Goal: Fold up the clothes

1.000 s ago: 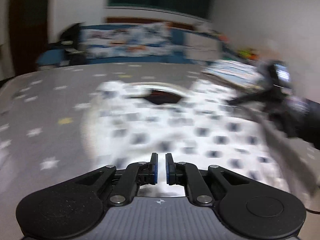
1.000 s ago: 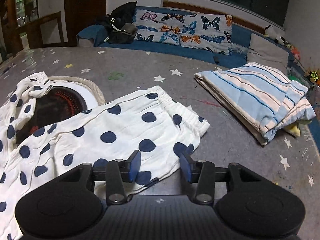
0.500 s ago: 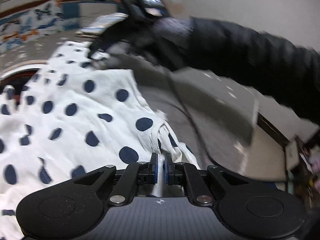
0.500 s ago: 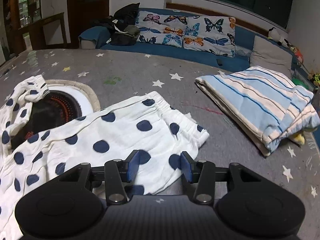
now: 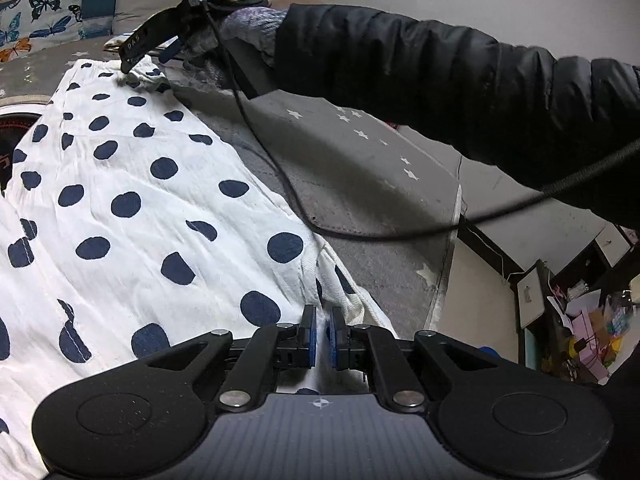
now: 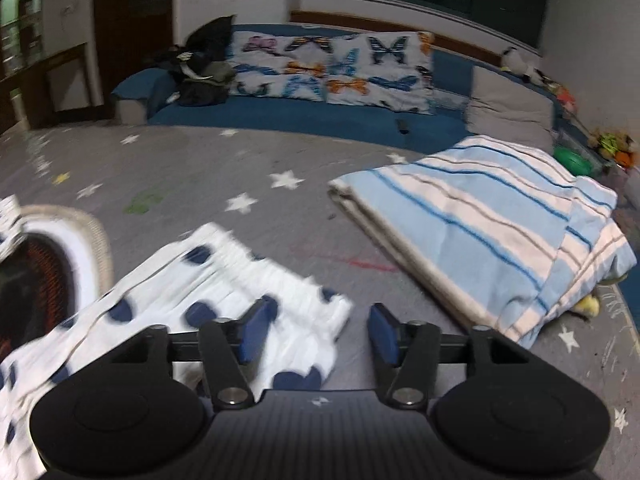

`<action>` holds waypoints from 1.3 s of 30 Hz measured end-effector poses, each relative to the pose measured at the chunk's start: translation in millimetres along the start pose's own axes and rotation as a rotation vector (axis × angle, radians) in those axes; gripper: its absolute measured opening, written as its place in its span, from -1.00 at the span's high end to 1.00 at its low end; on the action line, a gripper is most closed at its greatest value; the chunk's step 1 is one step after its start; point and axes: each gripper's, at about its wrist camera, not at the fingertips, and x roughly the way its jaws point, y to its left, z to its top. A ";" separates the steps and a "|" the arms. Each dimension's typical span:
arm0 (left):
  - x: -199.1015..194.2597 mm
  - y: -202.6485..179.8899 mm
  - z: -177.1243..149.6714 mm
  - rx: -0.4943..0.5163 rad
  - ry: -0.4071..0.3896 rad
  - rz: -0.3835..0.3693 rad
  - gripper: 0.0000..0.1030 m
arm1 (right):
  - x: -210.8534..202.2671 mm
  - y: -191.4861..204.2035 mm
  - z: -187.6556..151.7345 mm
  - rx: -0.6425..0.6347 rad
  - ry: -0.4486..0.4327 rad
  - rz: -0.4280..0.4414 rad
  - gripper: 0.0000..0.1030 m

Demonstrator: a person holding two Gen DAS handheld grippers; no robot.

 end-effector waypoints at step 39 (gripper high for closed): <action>-145.6 203.2 79.6 -0.357 -0.327 0.804 0.30 | -98.0 79.8 -85.8 -0.216 -0.020 0.195 -0.29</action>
